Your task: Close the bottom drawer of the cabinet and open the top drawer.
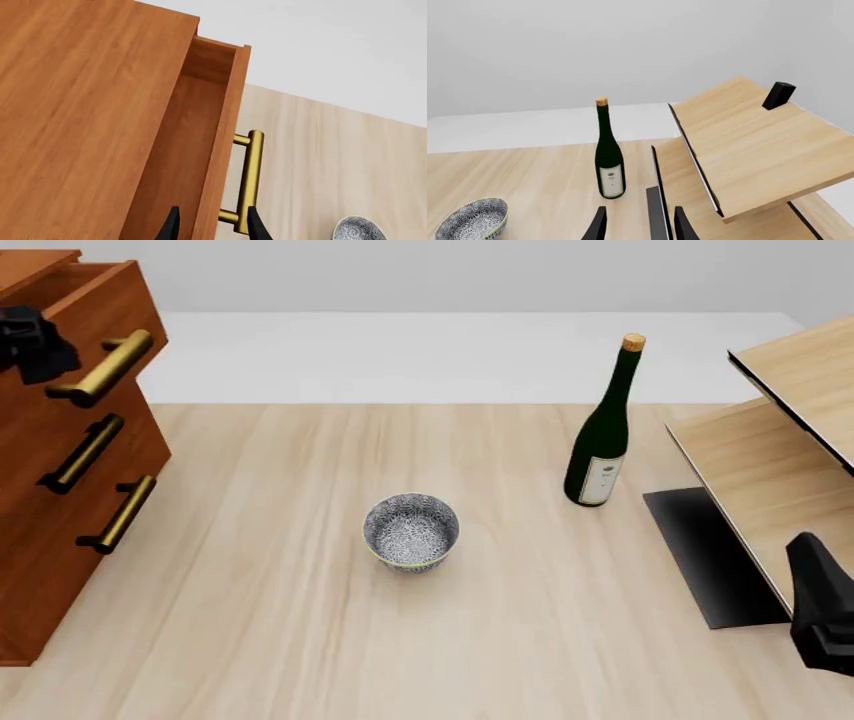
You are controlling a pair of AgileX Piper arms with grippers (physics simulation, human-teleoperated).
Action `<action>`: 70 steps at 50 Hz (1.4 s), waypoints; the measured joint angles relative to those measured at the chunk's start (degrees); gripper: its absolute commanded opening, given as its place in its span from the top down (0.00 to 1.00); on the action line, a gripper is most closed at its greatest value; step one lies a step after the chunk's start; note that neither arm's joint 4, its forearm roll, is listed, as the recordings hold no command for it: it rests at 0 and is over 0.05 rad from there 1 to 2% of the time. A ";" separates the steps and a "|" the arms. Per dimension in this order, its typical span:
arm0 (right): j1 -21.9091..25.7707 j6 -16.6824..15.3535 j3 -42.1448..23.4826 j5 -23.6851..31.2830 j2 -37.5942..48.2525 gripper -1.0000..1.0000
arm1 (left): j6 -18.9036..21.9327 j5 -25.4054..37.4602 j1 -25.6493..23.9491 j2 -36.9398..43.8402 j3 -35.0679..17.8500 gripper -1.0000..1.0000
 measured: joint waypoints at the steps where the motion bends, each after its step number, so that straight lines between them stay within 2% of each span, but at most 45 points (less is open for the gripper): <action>1: 0.00 -0.01 0.00 0.02 -0.02 0.00 | -0.06 -0.10 -0.10 -0.05 0.07 0.00; 48: -0.23 0.21 -0.01 -0.22 0.23 0.00 | -2.29 -1.57 -8.18 -1.17 1.28 0.00; 70: -0.27 0.21 0.01 -0.29 0.27 0.00 | -4.94 -2.44 -12.91 -1.16 1.46 0.00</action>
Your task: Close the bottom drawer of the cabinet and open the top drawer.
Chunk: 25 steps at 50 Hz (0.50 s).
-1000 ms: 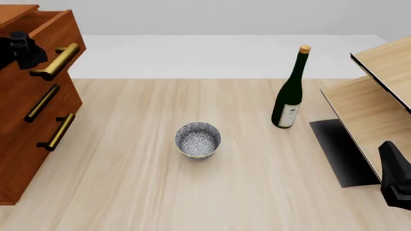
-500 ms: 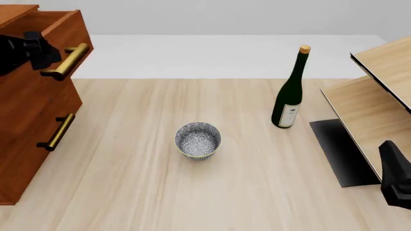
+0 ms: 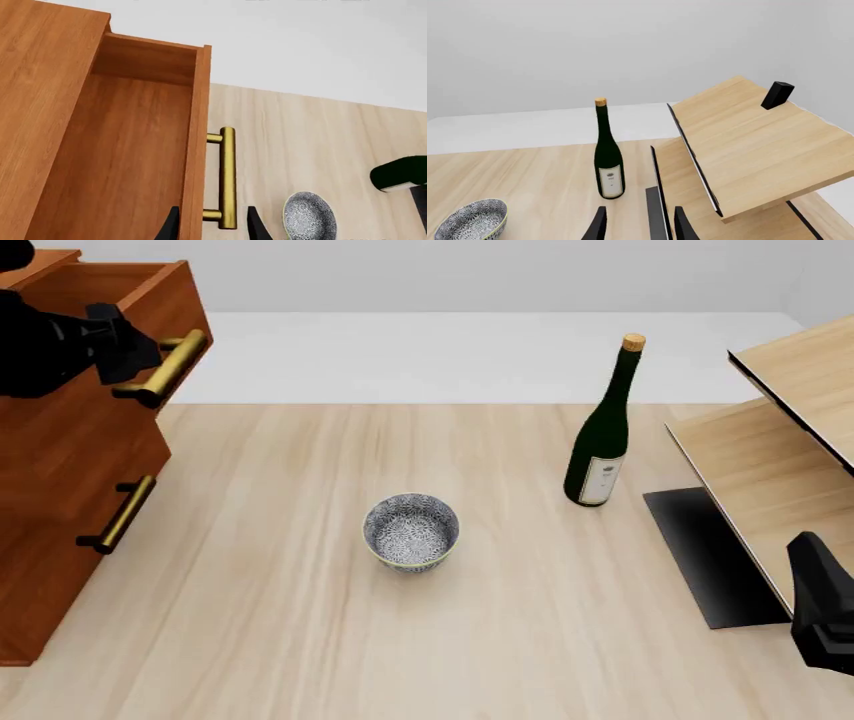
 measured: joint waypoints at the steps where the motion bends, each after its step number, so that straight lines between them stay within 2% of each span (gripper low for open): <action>1: -0.01 0.00 0.00 -0.02 0.02 0.00 | -0.24 -0.08 -0.18 -0.02 0.03 0.00; 25: -0.16 -0.09 0.02 -0.17 0.15 0.00 | -6.46 -1.05 -3.59 -0.05 0.25 0.00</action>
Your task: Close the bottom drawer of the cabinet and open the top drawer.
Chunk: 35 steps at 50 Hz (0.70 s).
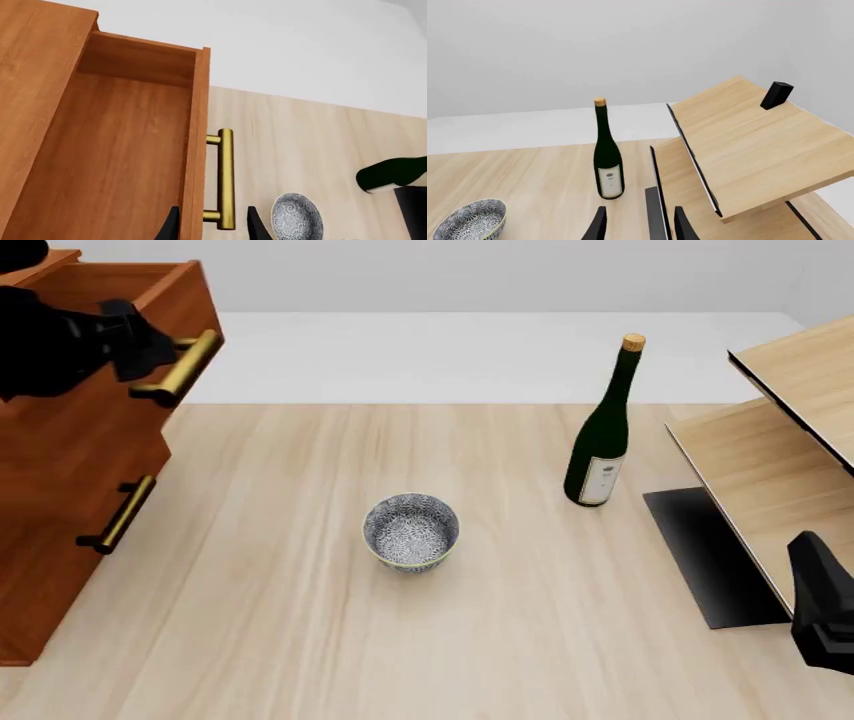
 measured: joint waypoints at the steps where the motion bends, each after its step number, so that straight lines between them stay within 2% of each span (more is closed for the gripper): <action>1: 0.00 0.00 0.00 0.01 -0.01 0.00 | -0.14 -0.06 -0.23 0.02 0.00 0.00; 35: -0.12 -0.04 -0.01 0.16 -0.15 0.00 | -3.89 -2.84 -8.15 1.01 0.03 0.00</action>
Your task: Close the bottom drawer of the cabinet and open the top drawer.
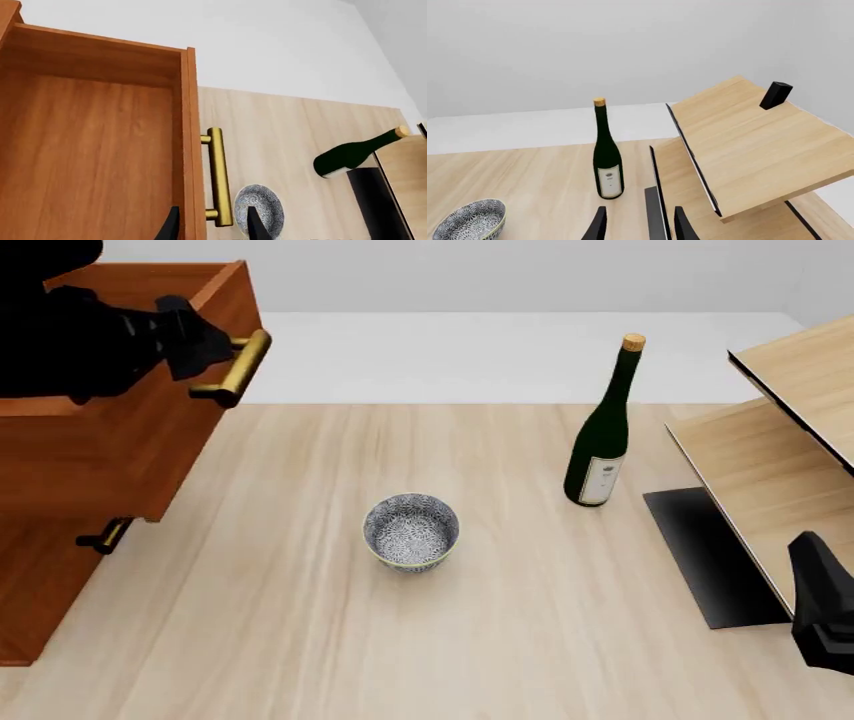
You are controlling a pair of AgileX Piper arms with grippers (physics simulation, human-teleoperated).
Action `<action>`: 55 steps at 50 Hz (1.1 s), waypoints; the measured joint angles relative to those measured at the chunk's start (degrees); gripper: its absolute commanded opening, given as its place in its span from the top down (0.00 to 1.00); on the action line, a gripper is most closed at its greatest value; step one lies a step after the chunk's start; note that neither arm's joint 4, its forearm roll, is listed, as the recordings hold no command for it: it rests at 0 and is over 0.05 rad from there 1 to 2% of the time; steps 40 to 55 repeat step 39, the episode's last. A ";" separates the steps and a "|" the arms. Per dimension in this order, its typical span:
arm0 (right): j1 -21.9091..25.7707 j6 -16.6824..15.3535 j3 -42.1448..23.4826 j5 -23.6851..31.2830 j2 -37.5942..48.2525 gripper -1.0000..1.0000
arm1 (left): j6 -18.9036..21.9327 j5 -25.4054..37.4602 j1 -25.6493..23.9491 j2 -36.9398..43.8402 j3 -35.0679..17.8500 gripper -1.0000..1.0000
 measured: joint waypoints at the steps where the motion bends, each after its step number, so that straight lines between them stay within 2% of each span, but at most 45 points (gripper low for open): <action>1: 0.00 0.00 0.00 -0.01 0.01 0.00 | -0.05 -0.10 -0.27 0.08 -0.01 0.00; 12: -0.04 -0.05 0.01 -0.21 0.20 0.00 | -1.10 -1.26 -2.63 0.75 -0.11 0.00; 55: -0.09 0.12 0.01 -1.07 1.05 0.00 | -3.10 -1.25 -3.77 0.84 -0.12 0.00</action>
